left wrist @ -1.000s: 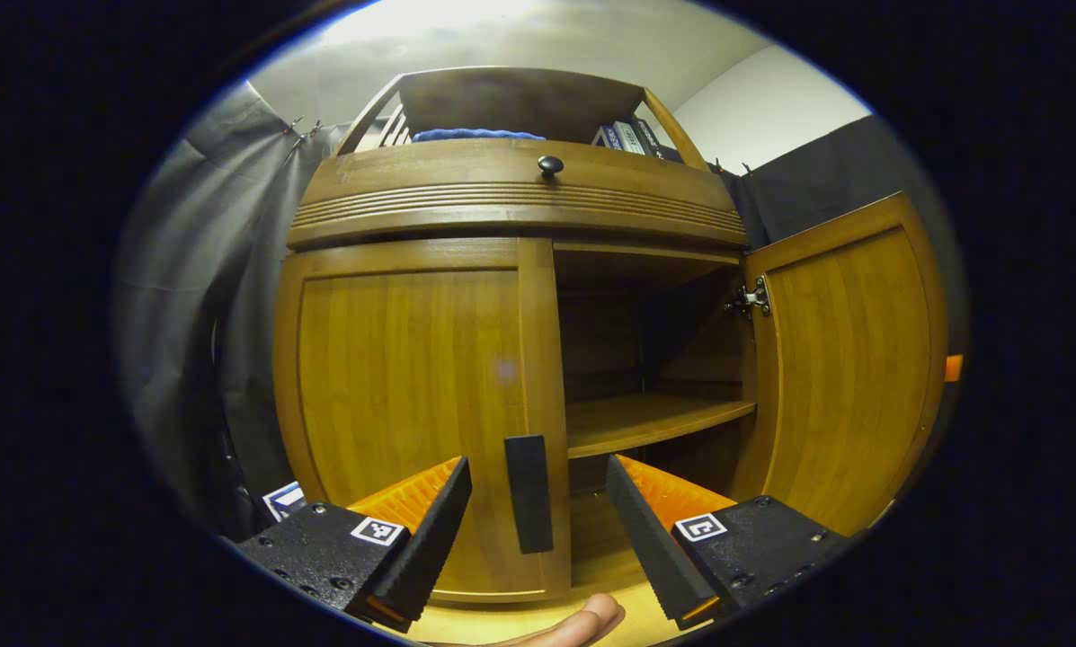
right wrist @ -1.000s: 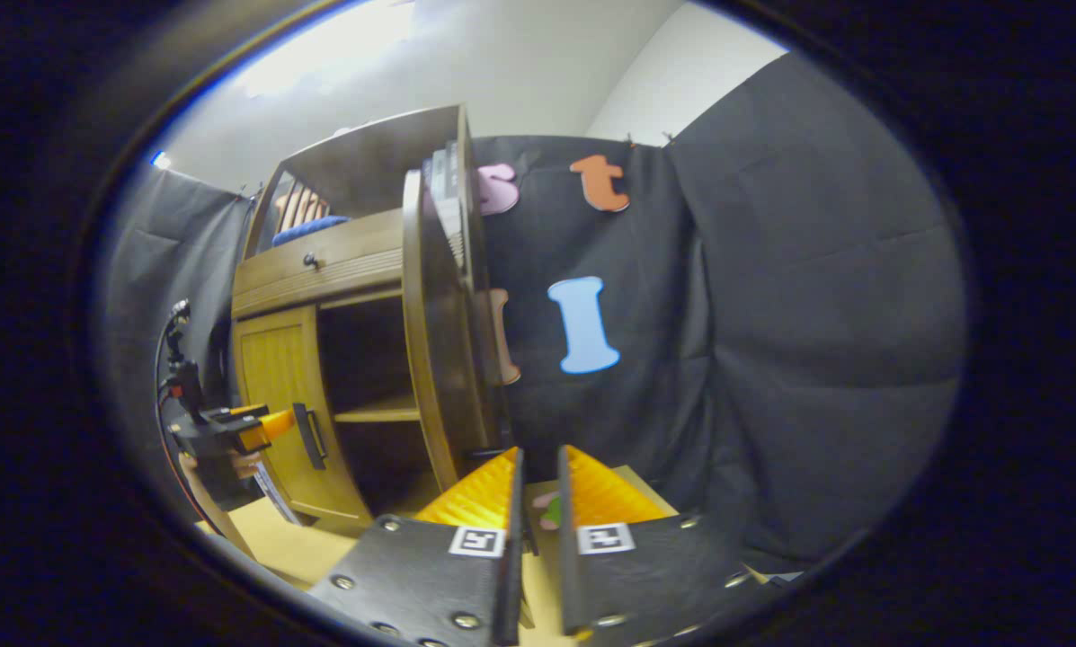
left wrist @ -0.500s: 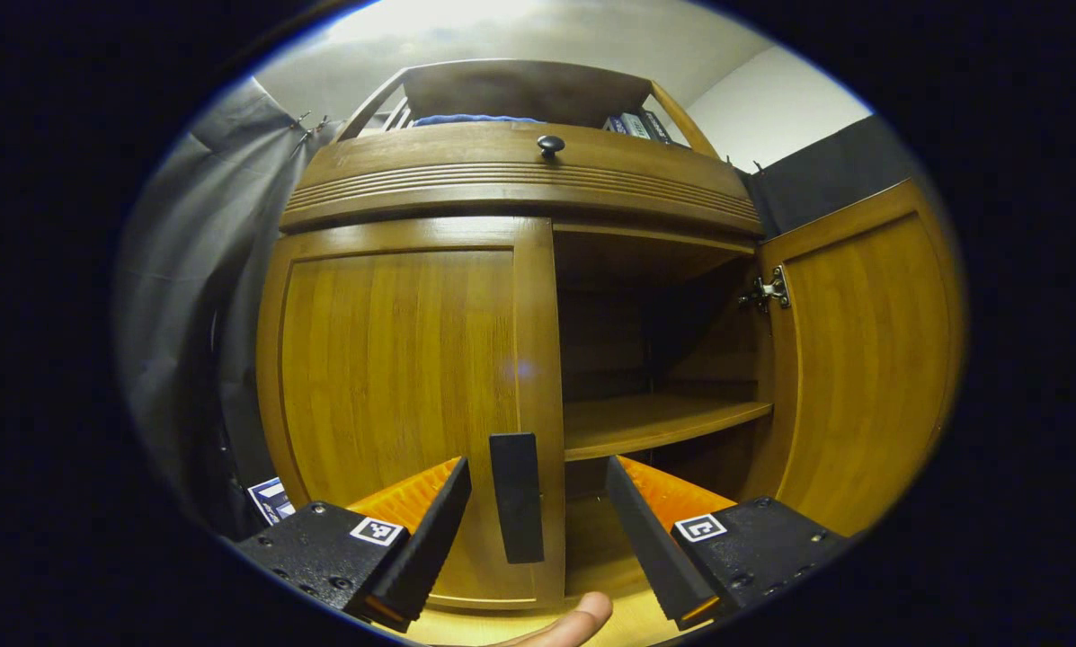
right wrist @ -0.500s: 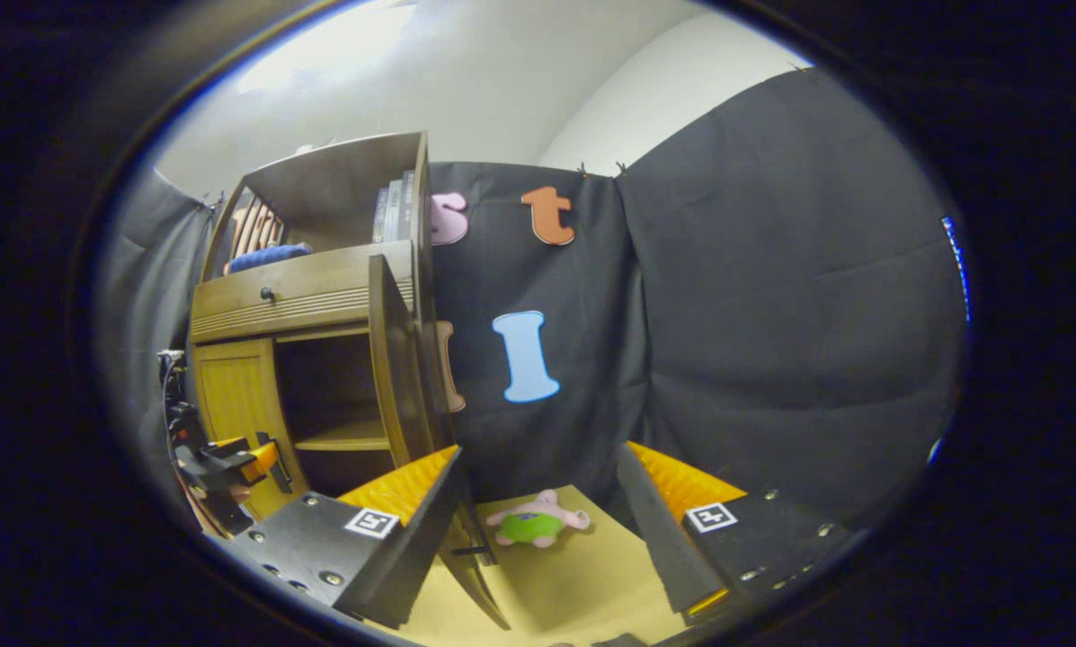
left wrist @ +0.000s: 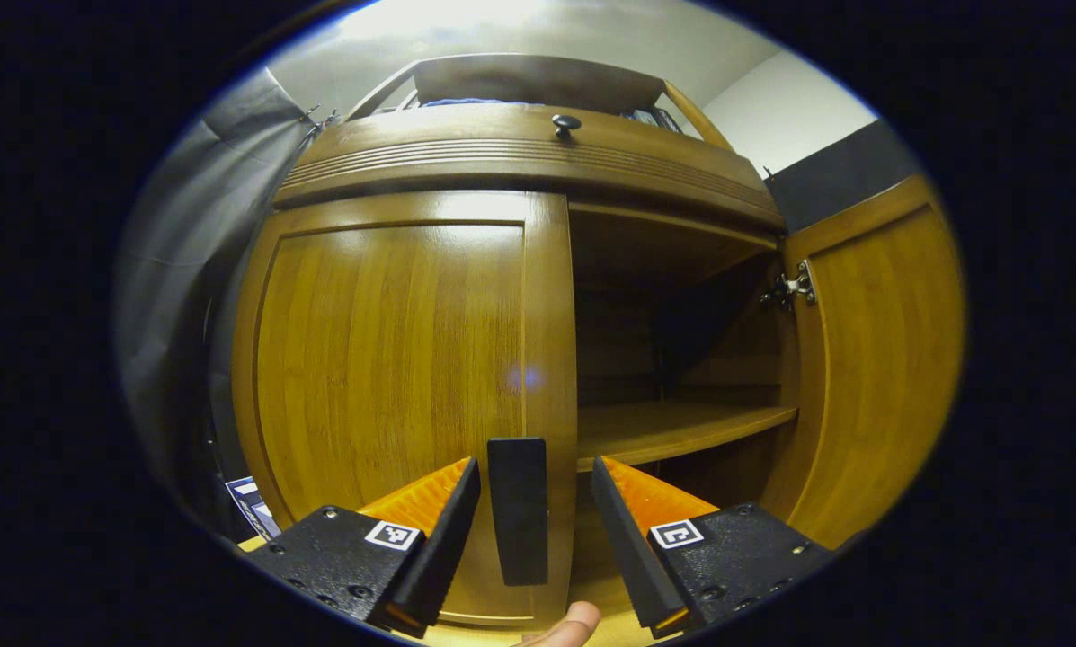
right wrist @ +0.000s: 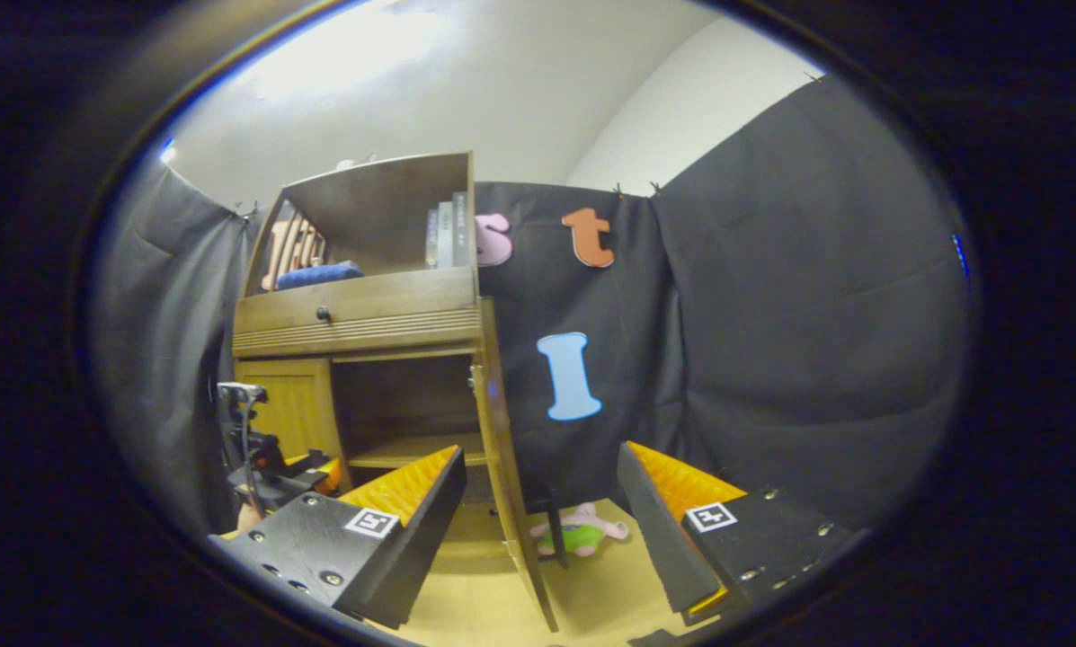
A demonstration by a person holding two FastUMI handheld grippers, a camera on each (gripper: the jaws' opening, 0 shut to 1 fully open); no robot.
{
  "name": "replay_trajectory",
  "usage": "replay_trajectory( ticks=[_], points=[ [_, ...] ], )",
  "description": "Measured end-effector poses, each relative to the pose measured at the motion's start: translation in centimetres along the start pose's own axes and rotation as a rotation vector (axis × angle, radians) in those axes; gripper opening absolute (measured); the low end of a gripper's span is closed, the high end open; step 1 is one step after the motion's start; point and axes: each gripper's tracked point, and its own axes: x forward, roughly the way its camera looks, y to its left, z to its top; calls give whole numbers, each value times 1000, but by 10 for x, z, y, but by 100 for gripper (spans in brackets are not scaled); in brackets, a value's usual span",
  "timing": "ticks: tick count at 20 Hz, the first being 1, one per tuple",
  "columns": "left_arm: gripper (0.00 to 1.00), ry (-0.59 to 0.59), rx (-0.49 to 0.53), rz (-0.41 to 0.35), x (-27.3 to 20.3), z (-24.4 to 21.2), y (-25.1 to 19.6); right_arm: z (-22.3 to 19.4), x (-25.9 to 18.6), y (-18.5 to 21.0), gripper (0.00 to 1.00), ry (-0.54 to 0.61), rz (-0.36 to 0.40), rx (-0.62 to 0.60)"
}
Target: Open the right door of the double-door shoe cabinet with the right hand, and open the left door with the left hand.
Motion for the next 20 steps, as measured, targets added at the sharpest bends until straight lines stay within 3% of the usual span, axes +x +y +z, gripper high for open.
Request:
replay_trajectory(
  ticks=[1, 3, 5, 6, 7, 11, 20],
  points=[
    [70, 5, 2, 23, 5, -2, 6, 0, -3, 9, 100, -4, 14, -12],
    [41, 106, 2, 43, 7, -21, 10, 3, -8, 25, 100, -12, 39, -33],
    [35, 96, 3, 38, 8, -17, 11, 6, -13, 42, 100, -20, 66, -49],
    [38, 96, 1, 32, 9, -17, 10, 7, -15, 49, 100, -23, 78, -58],
    [34, 98, 5, 24, 7, -18, 9, 8, -17, 56, 100, -25, 92, -65],
    [32, 115, 16, -22, -4, -18, 8, 5, -21, 72, 100, -17, 122, -78],
    [31, 134, 23, -95, -68, -6, 14, -16, -22, 107, 100, 64, 182, -53]
  ],
)
